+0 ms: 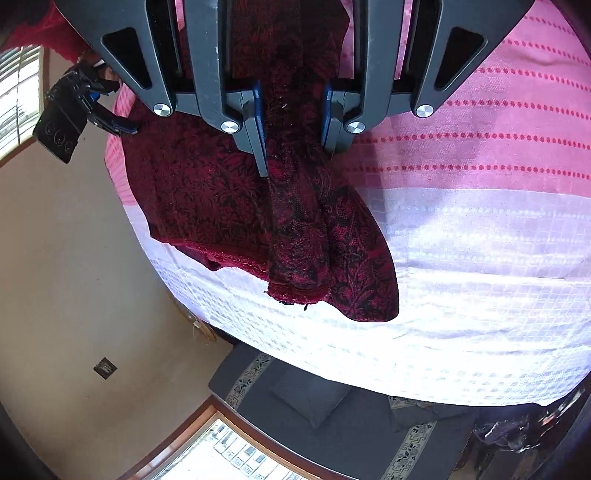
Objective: Fold small clothes
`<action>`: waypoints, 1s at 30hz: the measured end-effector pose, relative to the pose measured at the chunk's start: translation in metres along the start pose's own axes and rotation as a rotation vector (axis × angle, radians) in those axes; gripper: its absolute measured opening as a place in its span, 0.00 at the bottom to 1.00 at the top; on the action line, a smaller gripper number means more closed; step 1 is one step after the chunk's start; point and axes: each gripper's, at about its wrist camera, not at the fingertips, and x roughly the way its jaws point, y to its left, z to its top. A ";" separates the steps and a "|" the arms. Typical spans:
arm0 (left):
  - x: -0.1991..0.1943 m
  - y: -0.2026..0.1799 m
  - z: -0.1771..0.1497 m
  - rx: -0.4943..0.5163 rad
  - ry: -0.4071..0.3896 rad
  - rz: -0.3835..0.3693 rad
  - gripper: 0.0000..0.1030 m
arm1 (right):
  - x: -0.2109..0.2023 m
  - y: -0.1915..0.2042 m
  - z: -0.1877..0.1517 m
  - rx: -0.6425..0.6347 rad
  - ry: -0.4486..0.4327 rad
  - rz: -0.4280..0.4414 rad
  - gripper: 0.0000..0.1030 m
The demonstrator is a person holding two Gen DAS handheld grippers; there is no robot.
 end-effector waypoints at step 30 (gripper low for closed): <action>-0.007 -0.192 0.033 0.107 0.088 -0.088 0.22 | 0.112 -0.094 0.091 0.484 0.162 0.121 0.08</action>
